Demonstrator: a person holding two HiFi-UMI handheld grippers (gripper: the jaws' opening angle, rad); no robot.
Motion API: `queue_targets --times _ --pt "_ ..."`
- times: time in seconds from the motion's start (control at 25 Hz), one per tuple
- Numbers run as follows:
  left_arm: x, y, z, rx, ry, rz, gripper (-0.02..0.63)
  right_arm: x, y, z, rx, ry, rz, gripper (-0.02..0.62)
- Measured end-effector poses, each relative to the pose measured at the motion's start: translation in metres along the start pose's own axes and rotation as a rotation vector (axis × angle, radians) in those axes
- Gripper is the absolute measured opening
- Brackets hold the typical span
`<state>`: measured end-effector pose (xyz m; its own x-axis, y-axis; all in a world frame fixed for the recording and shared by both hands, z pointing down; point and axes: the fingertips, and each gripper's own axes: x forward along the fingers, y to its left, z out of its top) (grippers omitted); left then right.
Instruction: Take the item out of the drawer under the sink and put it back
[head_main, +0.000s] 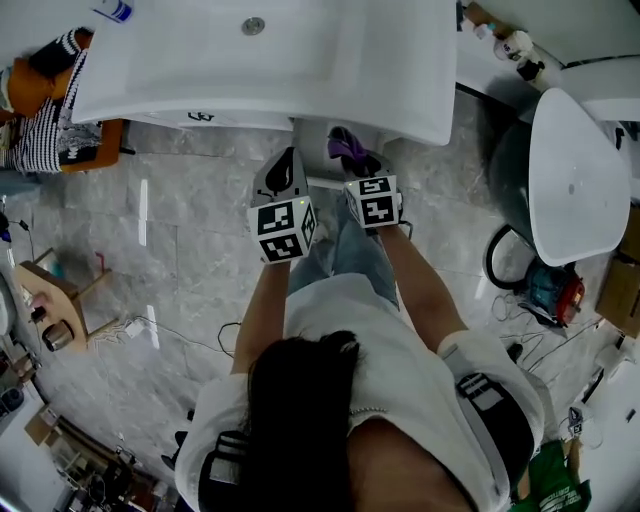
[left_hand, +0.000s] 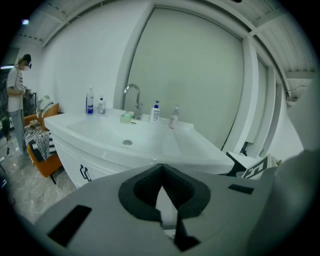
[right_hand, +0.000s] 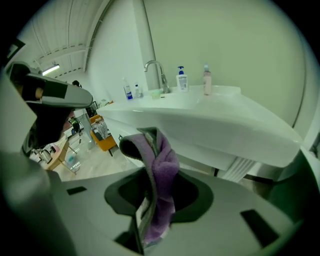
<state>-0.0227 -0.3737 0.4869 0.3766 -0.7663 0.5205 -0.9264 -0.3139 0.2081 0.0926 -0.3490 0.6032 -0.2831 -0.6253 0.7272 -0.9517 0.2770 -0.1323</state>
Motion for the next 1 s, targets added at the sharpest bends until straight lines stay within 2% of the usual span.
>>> queue_targets --times 0.24,1.0 --pt "0.030 -0.004 -0.023 -0.010 0.063 0.004 0.005 0.034 -0.001 -0.008 -0.046 0.050 0.046 0.129" --pt "0.071 0.028 -0.079 -0.104 0.172 0.098 0.005 0.117 -0.019 -0.054 -0.107 0.211 0.050 0.129"
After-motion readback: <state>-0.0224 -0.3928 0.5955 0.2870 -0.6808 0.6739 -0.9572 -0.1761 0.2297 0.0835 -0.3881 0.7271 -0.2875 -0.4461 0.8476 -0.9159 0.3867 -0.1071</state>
